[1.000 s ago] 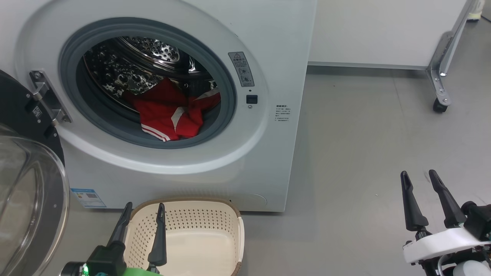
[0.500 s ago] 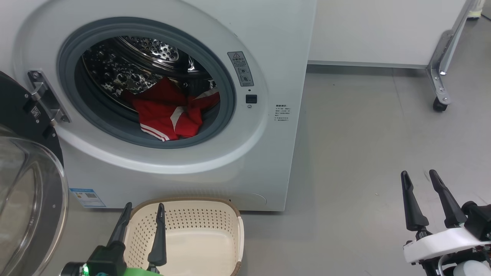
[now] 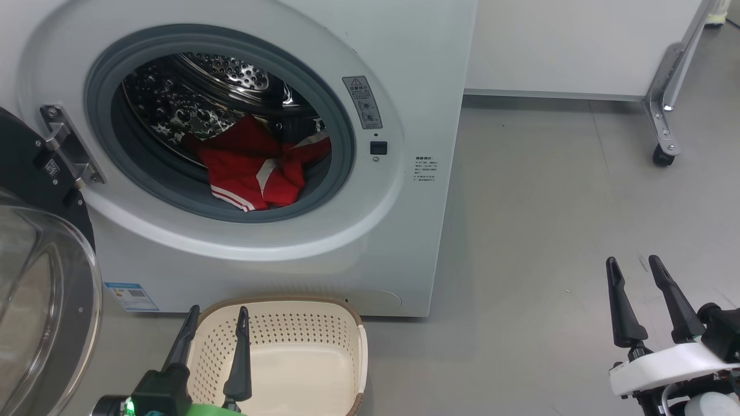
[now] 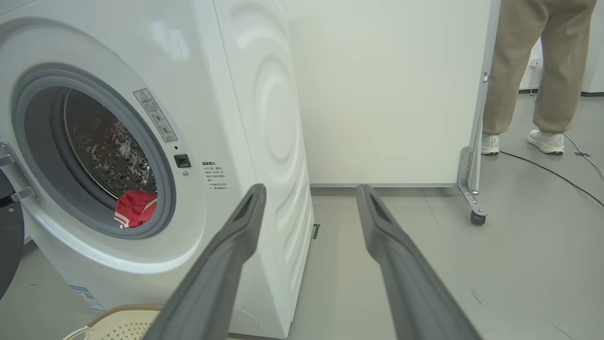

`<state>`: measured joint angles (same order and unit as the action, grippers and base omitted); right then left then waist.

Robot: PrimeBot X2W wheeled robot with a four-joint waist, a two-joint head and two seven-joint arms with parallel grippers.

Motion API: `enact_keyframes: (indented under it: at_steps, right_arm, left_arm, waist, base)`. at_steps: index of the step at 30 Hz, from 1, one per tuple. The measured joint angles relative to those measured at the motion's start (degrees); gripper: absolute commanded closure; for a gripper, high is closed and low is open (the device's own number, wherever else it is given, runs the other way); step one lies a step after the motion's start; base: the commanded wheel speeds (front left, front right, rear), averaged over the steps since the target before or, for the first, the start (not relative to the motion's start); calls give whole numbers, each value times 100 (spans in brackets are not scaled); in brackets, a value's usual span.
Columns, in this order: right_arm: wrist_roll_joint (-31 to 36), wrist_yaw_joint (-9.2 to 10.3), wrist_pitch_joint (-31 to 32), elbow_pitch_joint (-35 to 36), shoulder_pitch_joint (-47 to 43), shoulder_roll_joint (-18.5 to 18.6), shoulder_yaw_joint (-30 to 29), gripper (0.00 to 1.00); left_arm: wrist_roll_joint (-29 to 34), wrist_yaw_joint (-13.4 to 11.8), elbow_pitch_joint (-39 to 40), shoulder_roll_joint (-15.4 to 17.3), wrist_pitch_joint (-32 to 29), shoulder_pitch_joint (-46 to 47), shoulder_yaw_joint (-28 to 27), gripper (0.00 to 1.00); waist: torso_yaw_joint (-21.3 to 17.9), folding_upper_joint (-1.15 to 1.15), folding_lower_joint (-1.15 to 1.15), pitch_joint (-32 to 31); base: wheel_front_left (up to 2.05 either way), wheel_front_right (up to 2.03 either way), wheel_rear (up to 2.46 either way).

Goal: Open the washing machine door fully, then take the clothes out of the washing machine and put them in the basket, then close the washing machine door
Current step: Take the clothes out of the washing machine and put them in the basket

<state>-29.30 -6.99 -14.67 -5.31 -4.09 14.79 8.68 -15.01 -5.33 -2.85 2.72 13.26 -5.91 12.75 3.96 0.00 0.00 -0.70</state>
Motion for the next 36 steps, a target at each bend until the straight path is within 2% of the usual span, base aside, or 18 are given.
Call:
enact_keyframes:
  at_steps: [17,36]
  right_arm:
    - [-42,0,0,113,0,33,-9,0]
    - [-281,0,1,552,0,561,59,0]
  left_arm:
    - [71,-44,63,0,0,1,8,0]
    - [383,-119,193,-1,-136,270,24,0]
  waist:
    - [-13,0,0,150]
    - [-161,0,0,1106]
  base:
    - [0,0,0]
    - [0,0,0]
